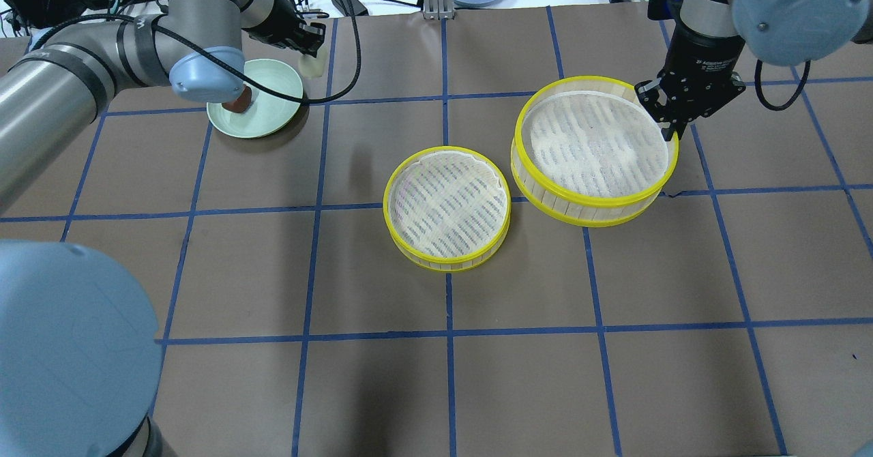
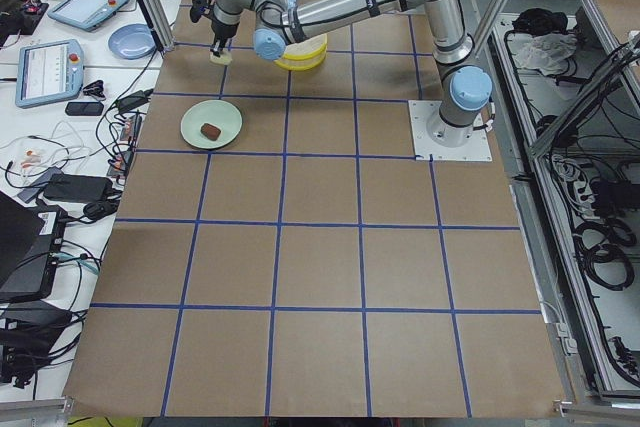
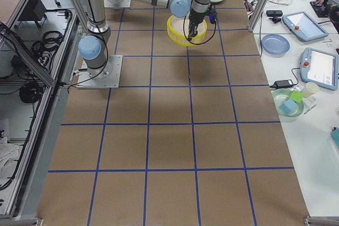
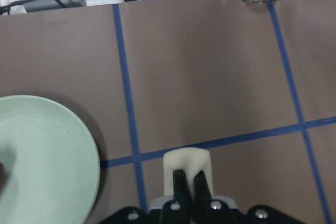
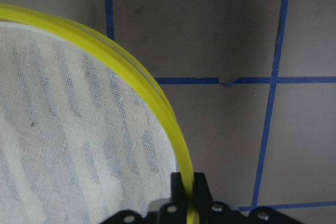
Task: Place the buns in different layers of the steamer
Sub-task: 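Carry the white bun with the left gripper over the bottom steamer tier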
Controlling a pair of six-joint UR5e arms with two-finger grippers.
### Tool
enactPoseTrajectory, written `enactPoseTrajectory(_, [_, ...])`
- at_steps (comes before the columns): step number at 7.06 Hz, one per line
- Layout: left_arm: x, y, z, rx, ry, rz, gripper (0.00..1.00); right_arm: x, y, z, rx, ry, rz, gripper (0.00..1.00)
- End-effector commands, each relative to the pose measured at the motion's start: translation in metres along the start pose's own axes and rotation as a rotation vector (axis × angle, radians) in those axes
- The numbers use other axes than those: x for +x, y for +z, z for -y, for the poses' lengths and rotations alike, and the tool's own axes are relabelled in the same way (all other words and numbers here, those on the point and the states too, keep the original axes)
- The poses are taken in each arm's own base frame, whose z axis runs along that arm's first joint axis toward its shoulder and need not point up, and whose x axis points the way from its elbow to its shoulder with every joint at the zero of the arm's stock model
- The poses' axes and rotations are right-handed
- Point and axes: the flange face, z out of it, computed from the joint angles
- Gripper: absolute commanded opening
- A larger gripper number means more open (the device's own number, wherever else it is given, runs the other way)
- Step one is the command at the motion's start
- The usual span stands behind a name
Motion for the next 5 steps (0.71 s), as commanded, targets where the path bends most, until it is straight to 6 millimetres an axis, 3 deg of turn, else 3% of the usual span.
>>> enactPoseTrajectory(1, [0.086,-0.009,-0.021,-0.025,-0.181,-0.051,0.0,0.0,0.0,0.0,0.0,0.0,0.0,0.0])
enactPoseTrajectory(2, [0.122,0.0,-0.04,-0.062,-0.223,-0.065,0.0,0.0,0.0,0.0,0.0,0.0,0.0,0.0])
enactPoseTrajectory(3, [0.144,0.014,-0.061,-0.107,-0.281,-0.069,0.0,0.0,0.0,0.0,0.0,0.0,0.0,0.0])
enactPoseTrajectory(5, [0.161,0.045,-0.109,-0.211,-0.314,-0.051,0.0,0.0,0.0,0.0,0.0,-0.001,-0.002,0.0])
